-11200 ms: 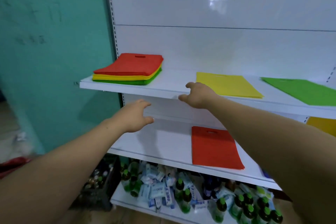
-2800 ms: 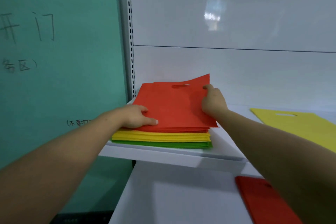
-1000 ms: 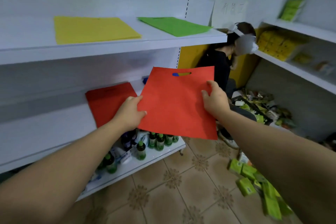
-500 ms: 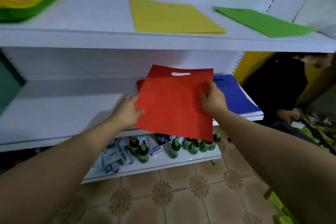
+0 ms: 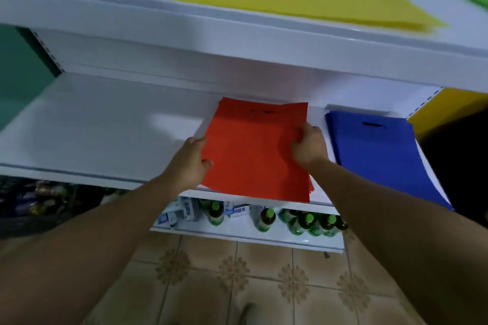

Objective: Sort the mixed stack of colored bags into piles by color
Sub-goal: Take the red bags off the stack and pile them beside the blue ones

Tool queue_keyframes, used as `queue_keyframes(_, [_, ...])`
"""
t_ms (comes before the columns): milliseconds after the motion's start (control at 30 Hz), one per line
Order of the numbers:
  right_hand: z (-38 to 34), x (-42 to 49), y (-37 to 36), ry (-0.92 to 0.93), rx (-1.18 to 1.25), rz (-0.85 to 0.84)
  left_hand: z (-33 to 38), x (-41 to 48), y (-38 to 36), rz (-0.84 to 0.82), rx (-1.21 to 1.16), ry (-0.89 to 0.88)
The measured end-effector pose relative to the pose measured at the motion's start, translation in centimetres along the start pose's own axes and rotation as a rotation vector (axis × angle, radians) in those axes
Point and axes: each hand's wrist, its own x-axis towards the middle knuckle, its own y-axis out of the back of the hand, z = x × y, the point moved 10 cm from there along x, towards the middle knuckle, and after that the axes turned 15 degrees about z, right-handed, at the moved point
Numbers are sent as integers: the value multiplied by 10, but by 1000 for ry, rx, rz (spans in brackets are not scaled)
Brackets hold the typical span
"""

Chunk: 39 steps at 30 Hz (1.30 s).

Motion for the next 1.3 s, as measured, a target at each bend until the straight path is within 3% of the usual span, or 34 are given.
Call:
queue_keyframes(167, [25,33,-31,51,-19,-42,-2,16,-41,-36,30,52])
queue_keyframes(367, [55,33,-66,18,-114,-213,-10,-5,-88,-277,233,-37])
queue_keyframes(700, [67,23,-83,-19,-136,-248,-4,-10,-102,-181,286,-102])
queue_keyframes(1033, [39,3,-24,121,-255,-241,20,-25,-52,-198,260,-133])
queue_keyframes(1300, [-45,-68,72,178,-251,-121,36,-90,48,-149,284,-217])
